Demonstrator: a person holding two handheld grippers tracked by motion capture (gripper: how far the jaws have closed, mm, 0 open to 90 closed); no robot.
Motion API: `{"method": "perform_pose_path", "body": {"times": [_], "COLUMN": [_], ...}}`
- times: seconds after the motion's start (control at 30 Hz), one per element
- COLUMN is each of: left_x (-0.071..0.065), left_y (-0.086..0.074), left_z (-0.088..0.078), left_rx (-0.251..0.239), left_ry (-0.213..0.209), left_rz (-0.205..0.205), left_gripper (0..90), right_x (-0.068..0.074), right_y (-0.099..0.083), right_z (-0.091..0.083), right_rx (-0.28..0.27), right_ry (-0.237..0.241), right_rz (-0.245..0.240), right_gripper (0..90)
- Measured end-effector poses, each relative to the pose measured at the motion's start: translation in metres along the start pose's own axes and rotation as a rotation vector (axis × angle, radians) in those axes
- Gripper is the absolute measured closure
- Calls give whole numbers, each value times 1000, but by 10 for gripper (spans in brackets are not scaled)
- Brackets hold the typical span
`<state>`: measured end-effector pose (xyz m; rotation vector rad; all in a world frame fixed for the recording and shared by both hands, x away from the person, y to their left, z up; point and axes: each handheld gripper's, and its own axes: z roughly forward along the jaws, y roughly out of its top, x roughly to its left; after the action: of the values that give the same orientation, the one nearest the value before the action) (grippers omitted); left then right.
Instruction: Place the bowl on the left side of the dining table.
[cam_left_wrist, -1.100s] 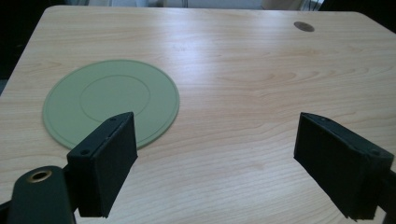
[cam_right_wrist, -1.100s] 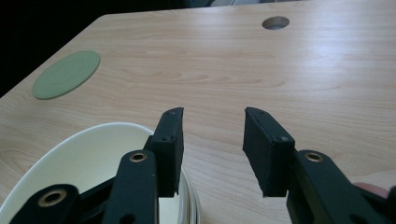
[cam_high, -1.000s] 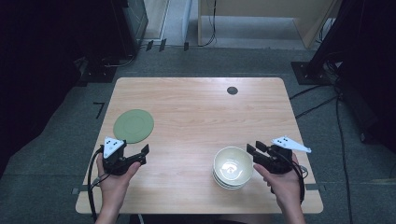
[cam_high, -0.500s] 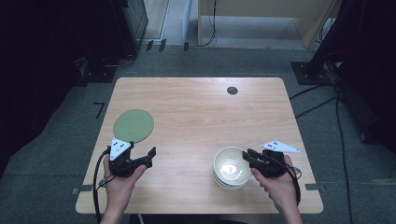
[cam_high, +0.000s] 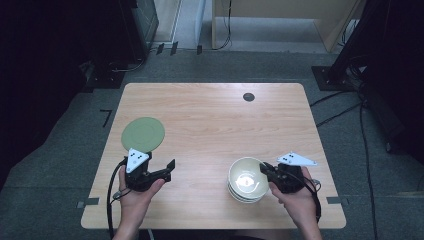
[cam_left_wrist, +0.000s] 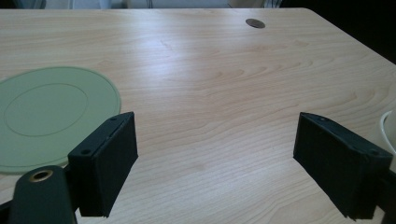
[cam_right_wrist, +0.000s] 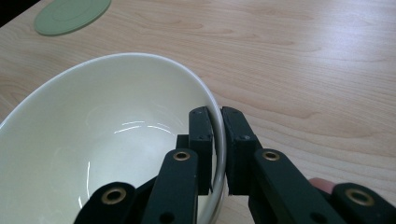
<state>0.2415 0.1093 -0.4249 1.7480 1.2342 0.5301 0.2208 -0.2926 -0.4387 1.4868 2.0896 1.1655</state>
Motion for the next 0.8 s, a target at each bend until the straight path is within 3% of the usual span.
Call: {"method": "perform_pose_path", "body": {"times": [0.1, 0.23, 0.33, 0.43, 0.5, 0.63, 0.8], "left_x": [-2, -4, -4, -4, -3, -2, -4], "left_y": [0, -2, -3, -3, -4, -4, -4], "left_z": [1, 3, 5, 6, 6, 5, 5], "left_rx": [0, 5, 10, 12, 11, 11, 10], "left_ry": [-5, -6, -8, -9, -9, -12, -17], "left_rz": [0, 8, 4, 4, 2, 0, 4], "left_gripper": [134, 135, 135, 135, 135, 135, 135], "right_x": [-2, 1, 3, 9, 11, 7, 8], "right_y": [-2, -2, -2, -2, -2, -1, 1], "right_z": [-1, -2, -4, -7, -7, -9, -8], "right_rx": [-14, -31, -57, -118, -132, -111, -52], "right_ry": [14, -2, -14, -52, -66, -38, -39], "right_rz": [-1, -49, -107, -211, -234, -190, -117], "right_gripper": [856, 859, 860, 860, 859, 853, 806]}}
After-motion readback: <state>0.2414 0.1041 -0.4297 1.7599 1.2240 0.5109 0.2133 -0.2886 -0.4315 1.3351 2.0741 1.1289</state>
